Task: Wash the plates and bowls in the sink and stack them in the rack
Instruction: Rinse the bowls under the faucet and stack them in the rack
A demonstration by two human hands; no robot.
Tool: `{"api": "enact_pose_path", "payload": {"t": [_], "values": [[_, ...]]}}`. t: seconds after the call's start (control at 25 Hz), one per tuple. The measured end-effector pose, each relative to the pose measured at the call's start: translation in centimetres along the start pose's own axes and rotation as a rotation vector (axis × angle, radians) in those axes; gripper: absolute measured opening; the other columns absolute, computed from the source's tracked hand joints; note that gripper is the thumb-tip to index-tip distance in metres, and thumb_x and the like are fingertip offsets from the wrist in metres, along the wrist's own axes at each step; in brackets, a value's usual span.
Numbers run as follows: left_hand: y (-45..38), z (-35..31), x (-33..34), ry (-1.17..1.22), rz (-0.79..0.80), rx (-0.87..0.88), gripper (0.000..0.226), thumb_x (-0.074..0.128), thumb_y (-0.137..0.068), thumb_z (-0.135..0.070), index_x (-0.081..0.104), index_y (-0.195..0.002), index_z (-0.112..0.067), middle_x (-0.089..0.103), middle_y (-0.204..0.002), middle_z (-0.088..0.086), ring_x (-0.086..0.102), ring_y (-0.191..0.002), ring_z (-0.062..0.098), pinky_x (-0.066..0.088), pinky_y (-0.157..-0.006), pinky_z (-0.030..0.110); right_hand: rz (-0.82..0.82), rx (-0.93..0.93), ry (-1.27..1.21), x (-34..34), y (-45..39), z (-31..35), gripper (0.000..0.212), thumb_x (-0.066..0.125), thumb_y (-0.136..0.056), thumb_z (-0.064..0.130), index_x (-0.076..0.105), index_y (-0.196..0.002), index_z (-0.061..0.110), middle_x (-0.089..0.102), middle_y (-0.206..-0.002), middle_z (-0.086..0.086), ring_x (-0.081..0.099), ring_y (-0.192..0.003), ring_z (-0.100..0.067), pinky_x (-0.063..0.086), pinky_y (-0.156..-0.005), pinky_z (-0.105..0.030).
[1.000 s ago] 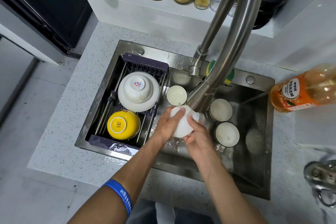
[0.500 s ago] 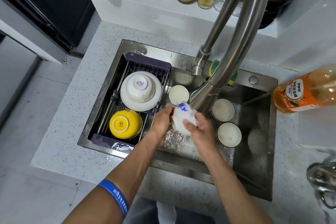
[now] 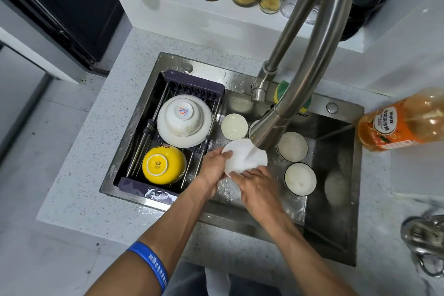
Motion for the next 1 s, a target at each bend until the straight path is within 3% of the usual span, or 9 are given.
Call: {"api": "enact_pose_path", "payload": {"t": [0.12,0.28,0.44,0.6,0.8,1.0], "values": [[0.3,-0.6,-0.4,-0.008,0.006,0.032,0.023,0.057,-0.097,-0.014,0.067,-0.115,-0.006,0.074,-0.108,0.012,0.067,-0.094,0.022,0.057,-0.075,0.027,-0.021,0.082,-0.028,-0.3,0.2,-1.2,0.055,0.078,-0.056,-0.003,0.072,-0.105,0.019,0.076,-0.085,0.003,0.07,-0.079,-0.019,0.045,-0.081,-0.034],[0.3,-0.5,-0.2,0.079,0.029,0.044,0.028,0.059,-0.093,-0.016,0.069,-0.118,-0.011,0.073,-0.112,0.011,0.067,-0.098,0.023,0.053,-0.075,0.03,-0.051,-0.003,0.0,0.0,0.5,0.6,0.056,0.078,-0.056,0.001,0.069,-0.108,0.019,0.075,-0.091,0.005,0.068,-0.085,-0.018,0.04,-0.084,-0.033],[0.6,-0.8,0.1,0.139,0.097,0.058,0.03,0.056,-0.095,-0.022,0.068,-0.119,-0.009,0.074,-0.107,0.006,0.067,-0.095,0.016,0.053,-0.079,0.028,-0.039,0.055,-0.01,-0.1,0.0,-0.2,0.055,0.074,-0.058,0.0,0.067,-0.109,0.019,0.074,-0.098,0.004,0.066,-0.093,-0.021,0.039,-0.089,-0.036],[0.6,-0.3,0.0,0.188,0.08,0.069,0.031,0.057,-0.093,-0.019,0.069,-0.12,-0.009,0.073,-0.113,0.008,0.066,-0.098,0.016,0.052,-0.077,0.026,-0.006,0.026,0.063,0.5,0.3,0.5,0.053,0.077,-0.053,0.004,0.065,-0.103,0.02,0.072,-0.089,0.004,0.065,-0.087,-0.022,0.037,-0.085,-0.036],[0.5,-0.6,-0.5,0.236,0.052,0.064,0.021,0.056,-0.095,-0.018,0.069,-0.111,-0.011,0.073,-0.105,0.005,0.068,-0.095,0.014,0.052,-0.085,0.027,-0.069,0.068,0.05,-0.7,-0.3,-0.7,0.055,0.077,-0.054,0.001,0.067,-0.104,0.02,0.074,-0.091,0.004,0.067,-0.087,-0.021,0.04,-0.084,-0.036],[0.6,-0.3,-0.5,0.21,0.052,0.066,0.019,0.054,-0.096,-0.018,0.07,-0.105,-0.014,0.074,-0.097,0.004,0.067,-0.089,0.014,0.052,-0.082,0.028,-0.096,0.039,0.013,0.0,-1.0,0.1,0.052,0.072,-0.058,-0.002,0.068,-0.106,0.018,0.073,-0.09,0.004,0.065,-0.085,-0.022,0.042,-0.084,-0.035]]}}
Point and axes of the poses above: each hand's wrist, its own y-axis away from the middle knuckle, its own x-axis out of the palm, z = x × y, the point moved 7 cm from there along -y, towards the middle knuckle
